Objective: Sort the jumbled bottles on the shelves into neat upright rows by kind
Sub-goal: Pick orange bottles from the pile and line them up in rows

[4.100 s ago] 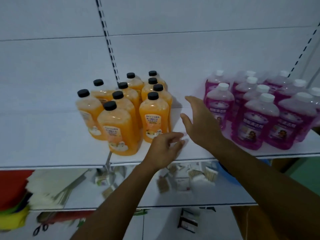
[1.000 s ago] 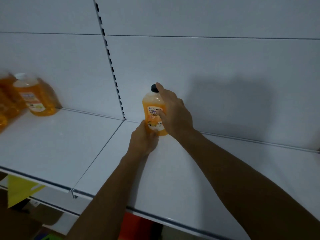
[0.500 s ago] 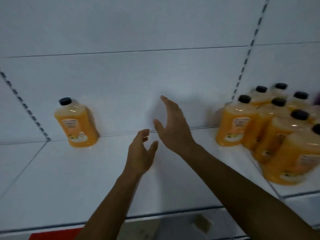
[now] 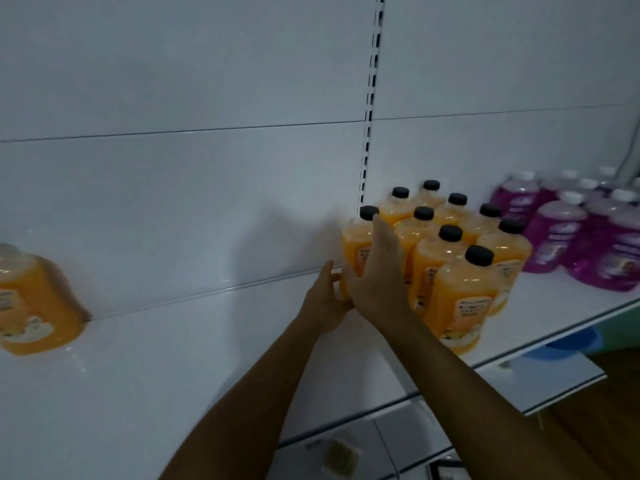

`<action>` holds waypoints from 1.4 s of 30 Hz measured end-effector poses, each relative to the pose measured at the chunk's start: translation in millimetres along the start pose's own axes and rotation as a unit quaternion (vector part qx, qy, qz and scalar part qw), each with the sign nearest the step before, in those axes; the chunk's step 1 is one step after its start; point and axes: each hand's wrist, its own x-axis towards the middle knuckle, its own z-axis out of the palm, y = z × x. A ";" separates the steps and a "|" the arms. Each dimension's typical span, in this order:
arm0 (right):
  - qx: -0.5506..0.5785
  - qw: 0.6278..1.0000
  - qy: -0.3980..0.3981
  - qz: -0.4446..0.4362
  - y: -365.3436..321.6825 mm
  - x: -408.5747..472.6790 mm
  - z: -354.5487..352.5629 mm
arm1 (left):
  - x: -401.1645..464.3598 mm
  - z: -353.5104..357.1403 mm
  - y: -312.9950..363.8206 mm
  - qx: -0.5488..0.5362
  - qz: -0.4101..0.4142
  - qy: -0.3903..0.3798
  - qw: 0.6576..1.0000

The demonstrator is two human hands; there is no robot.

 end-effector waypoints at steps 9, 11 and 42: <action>-0.032 0.999 -0.025 0.027 -2.4 25.5 -9.8 | 10.8 -2.5 25.0 0.084 0.025 0.023 0.996; -0.006 0.999 -0.036 0.029 -6.1 29.1 -7.9 | 0.6 -11.2 17.3 0.002 0.008 0.022 1.000; 0.195 0.911 -0.271 -0.243 -261.1 -68.8 255.9 | -208.8 -350.1 -142.0 -0.086 -0.033 0.360 0.928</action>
